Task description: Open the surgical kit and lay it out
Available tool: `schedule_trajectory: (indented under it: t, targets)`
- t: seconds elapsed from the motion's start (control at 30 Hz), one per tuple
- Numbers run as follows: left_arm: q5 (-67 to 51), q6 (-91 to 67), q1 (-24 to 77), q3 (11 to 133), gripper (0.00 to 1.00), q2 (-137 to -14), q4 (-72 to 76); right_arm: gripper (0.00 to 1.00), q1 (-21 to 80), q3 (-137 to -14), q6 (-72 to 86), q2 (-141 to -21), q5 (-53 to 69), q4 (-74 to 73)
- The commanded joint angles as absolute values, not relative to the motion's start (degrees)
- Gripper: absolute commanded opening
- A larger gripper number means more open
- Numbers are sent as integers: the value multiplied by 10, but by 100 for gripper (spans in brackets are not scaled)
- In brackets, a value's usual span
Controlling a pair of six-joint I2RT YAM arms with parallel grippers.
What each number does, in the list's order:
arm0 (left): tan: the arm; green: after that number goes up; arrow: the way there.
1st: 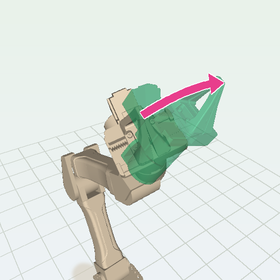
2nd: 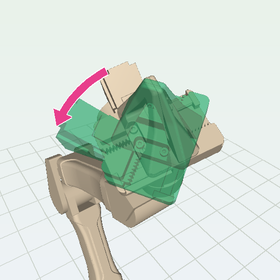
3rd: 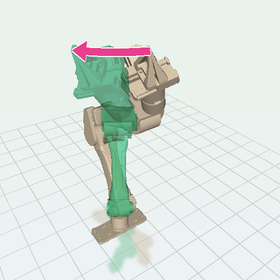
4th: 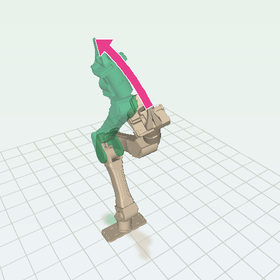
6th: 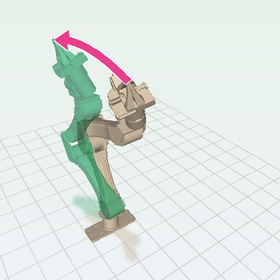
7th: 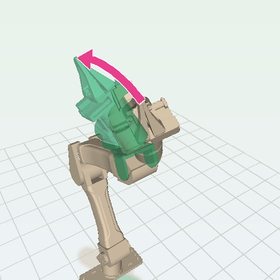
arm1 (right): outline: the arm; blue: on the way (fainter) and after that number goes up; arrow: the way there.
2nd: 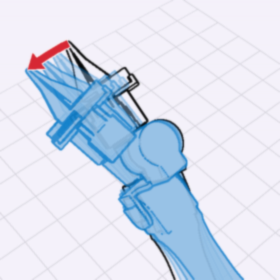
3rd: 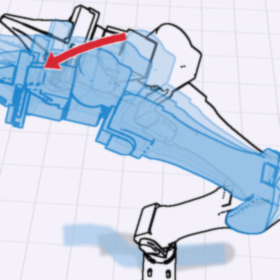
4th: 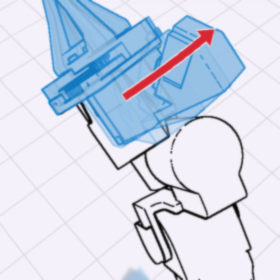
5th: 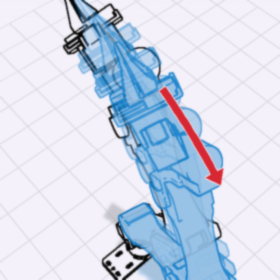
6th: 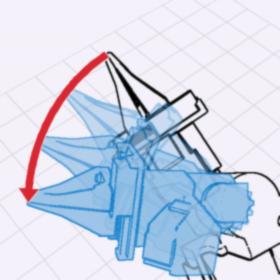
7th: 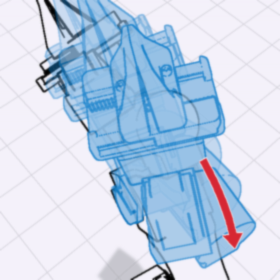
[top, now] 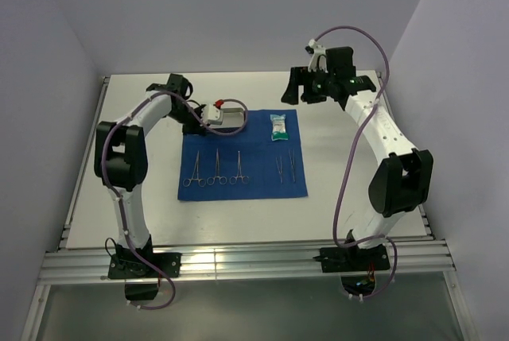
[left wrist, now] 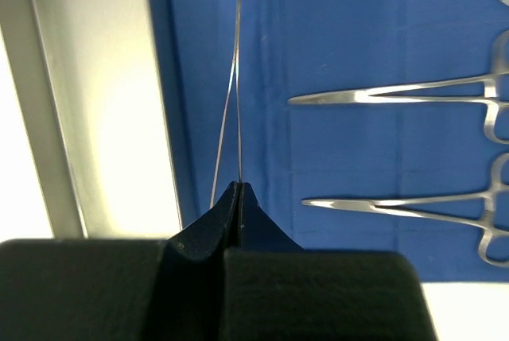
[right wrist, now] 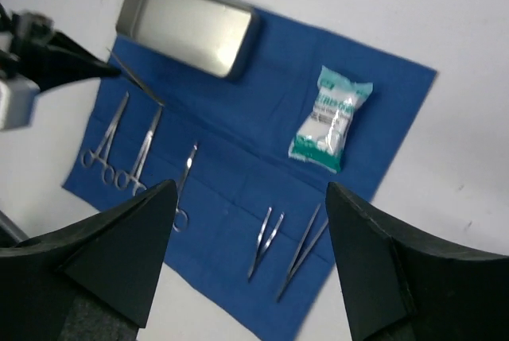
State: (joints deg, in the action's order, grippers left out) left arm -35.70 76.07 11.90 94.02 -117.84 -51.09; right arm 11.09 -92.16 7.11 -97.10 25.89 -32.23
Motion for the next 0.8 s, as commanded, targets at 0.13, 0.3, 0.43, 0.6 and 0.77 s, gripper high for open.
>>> schedule_trajectory:
  t: [0.13, 0.3, 0.43, 0.6, 0.77]
  targets:
    - [-359, 823, 171, 1006, 0, -1120, -653, 59, 100, -844, -45, -882, 341, -319]
    - [-403, 811, 202, 1011, 0, -1093, -684, 40, 126, -752, -52, -831, 366, -295]
    - [-426, 819, 235, 1001, 0, -1074, -696, 39, 134, -738, -38, -833, 426, -295]
    - [-430, 839, 261, 999, 0, -1052, -707, 62, 148, -765, -1, -877, 479, -327]
    - [-408, 865, 294, 975, 0, -1016, -677, 83, 153, -785, 81, -937, 588, -348]
